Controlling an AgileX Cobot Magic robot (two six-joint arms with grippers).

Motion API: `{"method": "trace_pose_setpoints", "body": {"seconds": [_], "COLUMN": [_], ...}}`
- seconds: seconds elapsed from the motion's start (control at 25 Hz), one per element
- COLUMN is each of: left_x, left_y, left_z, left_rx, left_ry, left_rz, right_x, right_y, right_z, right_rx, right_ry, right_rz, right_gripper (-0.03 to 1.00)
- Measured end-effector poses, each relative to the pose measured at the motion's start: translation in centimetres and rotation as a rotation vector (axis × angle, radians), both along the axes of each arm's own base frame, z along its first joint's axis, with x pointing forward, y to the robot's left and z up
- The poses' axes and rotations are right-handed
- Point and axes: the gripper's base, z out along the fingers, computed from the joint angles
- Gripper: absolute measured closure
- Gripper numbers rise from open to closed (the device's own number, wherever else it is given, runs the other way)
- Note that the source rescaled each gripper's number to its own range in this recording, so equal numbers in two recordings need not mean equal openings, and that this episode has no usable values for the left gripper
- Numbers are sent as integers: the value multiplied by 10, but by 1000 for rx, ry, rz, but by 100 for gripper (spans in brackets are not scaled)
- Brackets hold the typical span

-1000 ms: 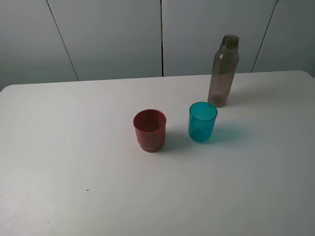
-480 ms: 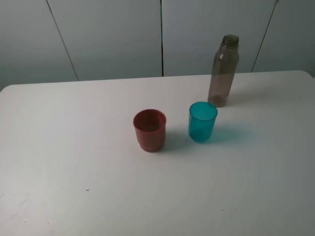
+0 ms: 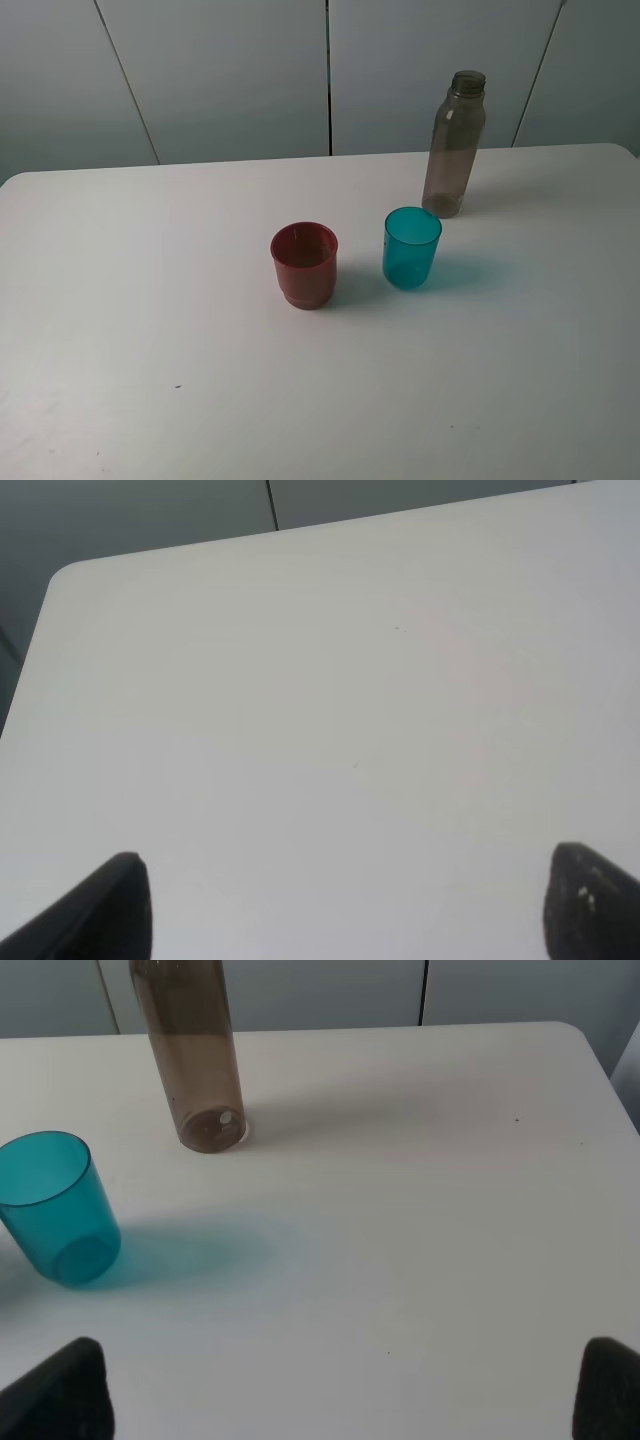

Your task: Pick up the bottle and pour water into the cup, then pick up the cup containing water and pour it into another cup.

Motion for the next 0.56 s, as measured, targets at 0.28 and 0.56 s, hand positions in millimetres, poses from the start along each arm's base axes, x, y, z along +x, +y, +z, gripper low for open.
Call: {"method": "trace_pose_setpoints", "body": {"seconds": [0.28, 0.56], "left_x": [0, 0], "left_y": [0, 0], "left_z": [0, 0], "left_rx": [0, 0], "left_ry": [0, 0], "left_rz": [0, 0], "right_x": [0, 0], "right_y": [0, 0], "right_z": [0, 0], "right_rx": [0, 0], "right_ry": [0, 0], "right_rz": [0, 0], "right_gripper": [-3, -3]}}
